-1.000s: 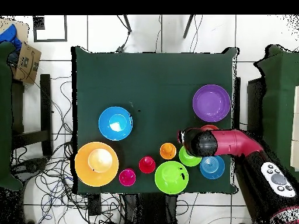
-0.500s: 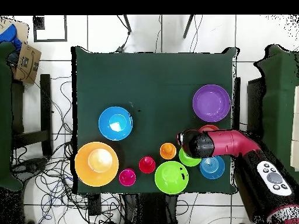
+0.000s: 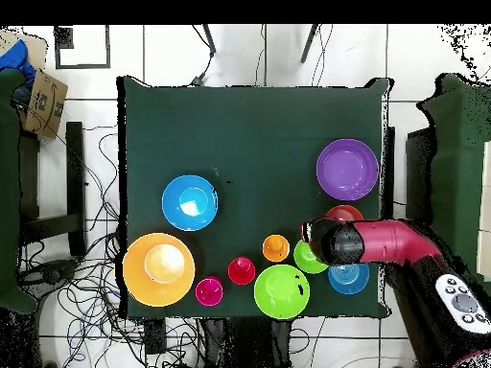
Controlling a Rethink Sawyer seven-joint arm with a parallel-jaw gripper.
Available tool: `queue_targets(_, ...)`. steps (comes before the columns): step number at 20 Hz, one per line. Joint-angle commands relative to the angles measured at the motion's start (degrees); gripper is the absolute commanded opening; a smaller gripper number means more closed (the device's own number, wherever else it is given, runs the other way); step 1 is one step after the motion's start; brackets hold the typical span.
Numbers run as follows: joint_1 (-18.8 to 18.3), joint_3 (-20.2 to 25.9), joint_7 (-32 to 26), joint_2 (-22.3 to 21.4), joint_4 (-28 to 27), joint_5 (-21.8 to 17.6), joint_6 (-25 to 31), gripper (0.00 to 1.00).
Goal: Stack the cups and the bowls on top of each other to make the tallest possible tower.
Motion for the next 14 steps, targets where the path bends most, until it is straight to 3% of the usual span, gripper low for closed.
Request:
queue_targets(1, -2.6, 3.5, -6.6, -3.7, 2.2, 0.3, 1.0, 1.00)
queue_targets(7, -5.8, 5.8, -8.2, -4.0, 2.8, 0.2, 0.2, 1.00)
queue_targets(14, -6.8, 5.1, -6.3, 1.3, 1.3, -3.7, -3.8, 1.00)
